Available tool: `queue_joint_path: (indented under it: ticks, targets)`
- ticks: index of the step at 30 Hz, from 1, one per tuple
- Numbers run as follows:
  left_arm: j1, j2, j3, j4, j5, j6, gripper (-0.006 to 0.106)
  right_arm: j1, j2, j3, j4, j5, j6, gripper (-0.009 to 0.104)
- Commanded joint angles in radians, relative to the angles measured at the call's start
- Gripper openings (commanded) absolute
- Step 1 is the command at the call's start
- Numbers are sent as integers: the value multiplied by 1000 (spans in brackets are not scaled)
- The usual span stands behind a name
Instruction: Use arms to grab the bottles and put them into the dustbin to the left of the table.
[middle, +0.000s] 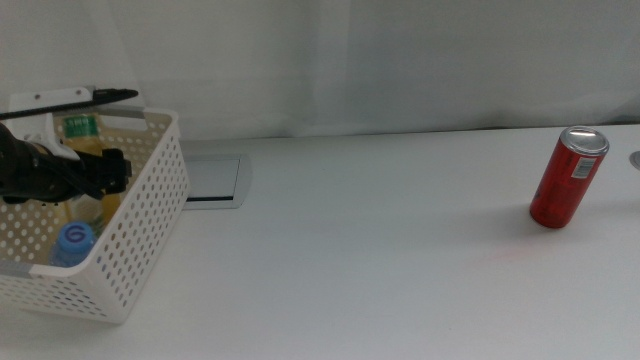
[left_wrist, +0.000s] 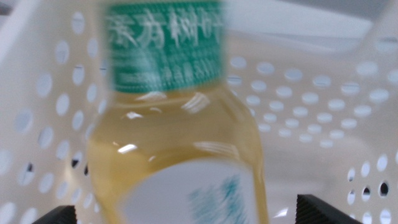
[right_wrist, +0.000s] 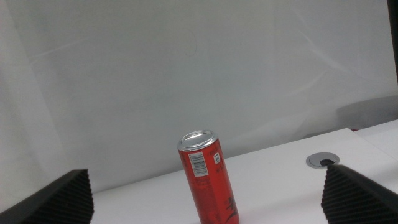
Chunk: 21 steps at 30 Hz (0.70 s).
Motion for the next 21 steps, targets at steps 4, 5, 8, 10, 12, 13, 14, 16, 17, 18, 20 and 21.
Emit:
queue_joint_path:
  ticks: [4,5,8,10,12,13,14,16,17,18,20,21]
  targets:
    - [-1,-53,-35,-6,-16,-33,93,-7,-32,6,-2,-3,-7,103]
    - [-1,-71,-43,-6,-14,-45,93,-7,-32,6,-2,-3,-7,103]
    - [-1,-135,-74,-4,12,-65,93,-7,-32,6,-2,-3,-7,103]
    - [-14,-218,-97,-2,62,-42,93,-7,-32,6,-2,-3,-7,103]
    - [-33,-287,-97,-2,77,-33,93,-7,-32,6,-2,-3,-7,103]
    - [-47,-323,-97,-2,87,-33,93,-7,-32,6,-2,-3,-7,103]
    - [-62,-360,-97,-2,94,-33,93,-7,-32,6,-2,-3,-7,103]
    - [-98,-426,-97,-2,114,-25,93,-7,-32,6,-2,-3,-7,103]
    - [-119,-465,-97,1,129,-18,93,-7,-32,6,-2,-1,-7,103]
    - [-142,-506,-95,4,147,-18,93,-7,-32,6,-2,-1,-7,103]
    - [-178,-581,-83,4,162,-18,93,-7,-32,6,-2,-1,-7,103]
    - [-196,-626,-65,4,154,-15,93,-7,-32,6,-2,-1,-7,103]
